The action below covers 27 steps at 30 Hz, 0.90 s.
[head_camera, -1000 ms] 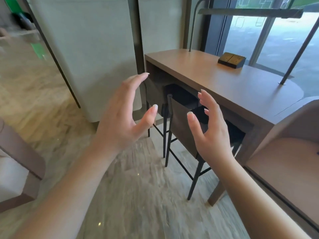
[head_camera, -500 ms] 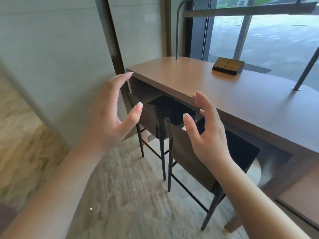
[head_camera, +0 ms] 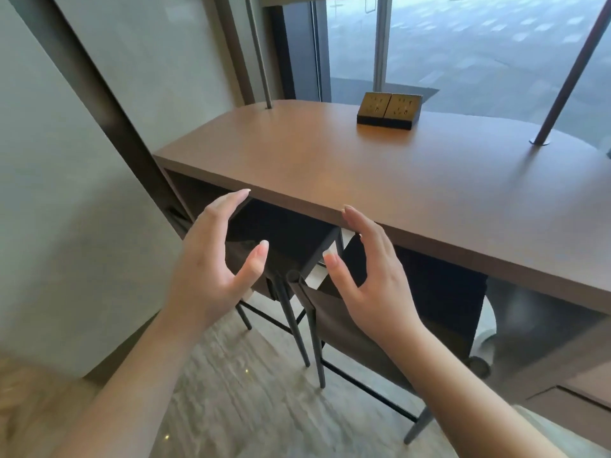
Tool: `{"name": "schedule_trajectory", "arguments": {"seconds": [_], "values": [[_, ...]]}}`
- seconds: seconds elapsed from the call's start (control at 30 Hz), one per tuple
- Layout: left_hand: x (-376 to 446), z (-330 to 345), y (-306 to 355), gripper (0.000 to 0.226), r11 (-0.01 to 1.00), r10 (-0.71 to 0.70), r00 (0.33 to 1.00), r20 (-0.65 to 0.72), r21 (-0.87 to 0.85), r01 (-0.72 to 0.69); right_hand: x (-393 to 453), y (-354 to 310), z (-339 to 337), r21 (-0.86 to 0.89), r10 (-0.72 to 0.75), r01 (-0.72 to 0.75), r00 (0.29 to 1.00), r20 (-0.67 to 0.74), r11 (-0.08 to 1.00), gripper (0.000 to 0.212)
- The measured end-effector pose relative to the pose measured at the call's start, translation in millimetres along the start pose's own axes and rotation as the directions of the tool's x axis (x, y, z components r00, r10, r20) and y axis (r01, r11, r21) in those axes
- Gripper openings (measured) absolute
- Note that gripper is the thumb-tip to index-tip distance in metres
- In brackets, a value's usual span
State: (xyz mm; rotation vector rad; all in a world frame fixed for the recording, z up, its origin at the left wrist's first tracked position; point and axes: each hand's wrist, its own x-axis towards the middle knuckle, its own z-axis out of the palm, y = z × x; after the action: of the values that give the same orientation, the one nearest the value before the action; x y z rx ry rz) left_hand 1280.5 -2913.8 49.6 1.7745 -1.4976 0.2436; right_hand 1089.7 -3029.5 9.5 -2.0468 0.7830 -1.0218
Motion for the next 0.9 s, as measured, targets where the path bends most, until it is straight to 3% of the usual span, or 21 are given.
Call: {"name": "schedule_trajectory", "arguments": {"seconds": [0.3,0.53,0.63,0.9], "values": [[45,24,-116,0.062,0.994,0.067,0.985,0.157,-0.098,-0.051,31,16,76,-0.134,0.126,-0.152,0.975,-0.184,0.979,0.062],[73,42,-199,0.068,0.964,0.213,0.925,0.315,-0.225,-0.145,28,5,162,-0.237,0.245,-0.334,0.909,-0.337,0.912,0.06],[73,47,-220,0.067,0.941,0.29,0.887,0.36,-0.275,-0.196,25,-3,185,-0.262,0.269,-0.374,0.893,-0.359,0.89,0.06],[71,59,-253,0.072,0.935,0.319,0.838,0.443,-0.293,-0.201,33,2,212,-0.299,0.299,-0.418,0.879,-0.372,0.858,0.062]]}}
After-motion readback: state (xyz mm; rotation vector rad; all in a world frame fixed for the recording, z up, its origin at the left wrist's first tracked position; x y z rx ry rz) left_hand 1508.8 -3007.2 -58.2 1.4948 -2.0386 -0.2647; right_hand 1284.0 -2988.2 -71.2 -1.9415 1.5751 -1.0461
